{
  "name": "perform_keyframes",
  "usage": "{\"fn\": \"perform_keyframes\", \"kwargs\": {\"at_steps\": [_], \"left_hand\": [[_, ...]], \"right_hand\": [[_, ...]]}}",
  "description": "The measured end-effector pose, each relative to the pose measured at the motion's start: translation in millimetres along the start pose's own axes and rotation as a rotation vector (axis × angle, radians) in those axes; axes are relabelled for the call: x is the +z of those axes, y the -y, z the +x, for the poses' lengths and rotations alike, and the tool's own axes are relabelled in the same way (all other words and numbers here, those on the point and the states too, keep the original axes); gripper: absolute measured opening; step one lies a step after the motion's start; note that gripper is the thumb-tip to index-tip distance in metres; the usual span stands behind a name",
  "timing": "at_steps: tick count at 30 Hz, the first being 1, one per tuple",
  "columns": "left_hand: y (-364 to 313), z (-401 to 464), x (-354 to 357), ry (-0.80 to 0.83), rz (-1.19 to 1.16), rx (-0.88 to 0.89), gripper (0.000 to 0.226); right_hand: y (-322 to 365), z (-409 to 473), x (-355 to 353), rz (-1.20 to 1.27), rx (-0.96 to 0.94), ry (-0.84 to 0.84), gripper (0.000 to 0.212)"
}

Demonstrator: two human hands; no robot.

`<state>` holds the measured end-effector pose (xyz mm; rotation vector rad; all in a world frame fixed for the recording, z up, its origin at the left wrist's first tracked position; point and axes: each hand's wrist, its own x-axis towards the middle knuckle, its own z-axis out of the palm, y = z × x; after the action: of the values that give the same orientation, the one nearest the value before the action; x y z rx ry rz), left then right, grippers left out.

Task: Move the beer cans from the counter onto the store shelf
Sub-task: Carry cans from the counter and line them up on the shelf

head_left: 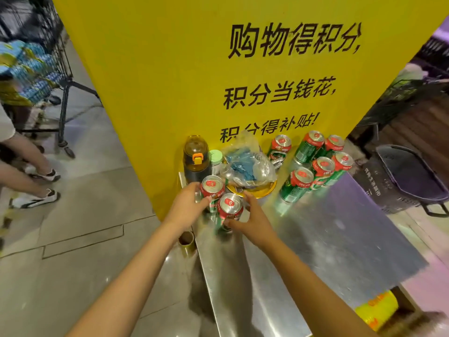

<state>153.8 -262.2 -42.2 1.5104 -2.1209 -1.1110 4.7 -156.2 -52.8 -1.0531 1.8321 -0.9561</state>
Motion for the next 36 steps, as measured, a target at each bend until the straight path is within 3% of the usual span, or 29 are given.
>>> {"fn": "perform_keyframes", "kwargs": {"at_steps": [5,9,13,21,29,36], "left_hand": [[-1,31,6,0.035,-0.023,-0.036,0.059],[-2,39,9,0.062,-0.064,-0.025,0.055],[-1,42,15,0.096,-0.102,-0.016,0.081],[1,36,19,-0.013,-0.058,0.021,0.061],[15,-42,14,-0.045,-0.168,-0.032,0.057],[33,-159,-17,-0.192,-0.306,-0.141,0.056]], "right_hand": [[1,24,7,0.012,-0.057,0.069,0.06],[-3,24,4,-0.044,-0.059,0.036,0.052],[-11,17,-3,-0.068,-0.055,-0.04,0.047],[-31,-6,-21,-0.099,-0.022,-0.101,0.055],[-38,-39,-28,-0.042,-0.03,-0.12,0.044],[-17,-81,-6,-0.037,-0.161,0.029,0.04]]}}
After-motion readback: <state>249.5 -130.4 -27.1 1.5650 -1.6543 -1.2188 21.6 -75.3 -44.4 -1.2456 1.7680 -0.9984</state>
